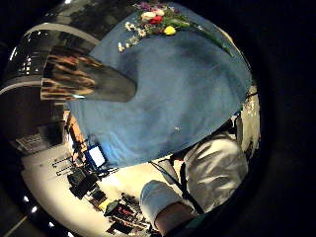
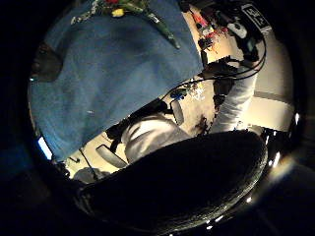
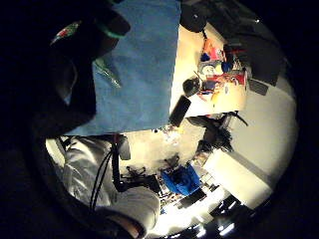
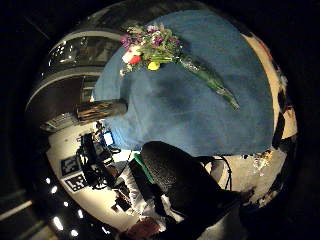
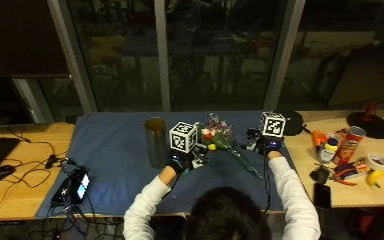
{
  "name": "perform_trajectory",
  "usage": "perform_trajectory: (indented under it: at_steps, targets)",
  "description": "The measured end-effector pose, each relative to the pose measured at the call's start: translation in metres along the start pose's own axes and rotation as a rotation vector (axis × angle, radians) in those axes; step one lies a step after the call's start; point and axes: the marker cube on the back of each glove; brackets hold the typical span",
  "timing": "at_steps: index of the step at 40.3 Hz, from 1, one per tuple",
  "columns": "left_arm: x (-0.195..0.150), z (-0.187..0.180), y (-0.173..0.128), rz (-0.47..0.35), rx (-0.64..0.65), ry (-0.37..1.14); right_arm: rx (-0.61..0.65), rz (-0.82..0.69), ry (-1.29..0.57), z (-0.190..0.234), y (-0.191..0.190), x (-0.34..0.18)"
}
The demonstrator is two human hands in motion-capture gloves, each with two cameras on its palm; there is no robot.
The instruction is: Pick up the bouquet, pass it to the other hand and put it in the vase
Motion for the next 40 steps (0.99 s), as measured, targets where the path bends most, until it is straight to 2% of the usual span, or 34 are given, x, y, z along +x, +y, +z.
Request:
perform_trajectory:
  at_steps: [1,5,7,11,18,26,29,35,40]
  targets:
    - [0.000,0.001,-0.001,0.003,0.000,0.003,0.022,-0.037,-0.005,0.002,-0.007,-0.001]
    - [-0.001,0.006,-0.005,0.014,-0.012,0.011,-0.023,-0.003,-0.035,0.023,-0.034,0.002]
    - [-0.001,0.007,-0.005,0.016,-0.020,0.013,0.049,-0.047,-0.058,0.033,-0.047,0.000]
    - [-0.002,0.008,-0.005,0.020,-0.042,0.022,0.147,-0.051,-0.078,0.047,-0.039,-0.009]
    - [-0.006,0.012,-0.010,0.021,-0.056,0.049,0.058,-0.043,-0.073,0.098,-0.057,-0.018]
    - [-0.006,0.011,-0.009,0.020,-0.038,0.051,0.042,0.021,-0.038,0.134,-0.076,-0.020]
    - [-0.006,0.010,-0.008,0.014,-0.039,0.050,-0.002,0.066,-0.017,0.145,-0.075,-0.020]
    - [-0.008,0.007,-0.005,0.006,-0.039,0.051,0.117,0.160,0.014,0.147,-0.082,-0.021]
    - [-0.011,0.007,-0.007,-0.011,-0.034,0.051,0.098,0.144,-0.018,0.151,-0.080,-0.026]
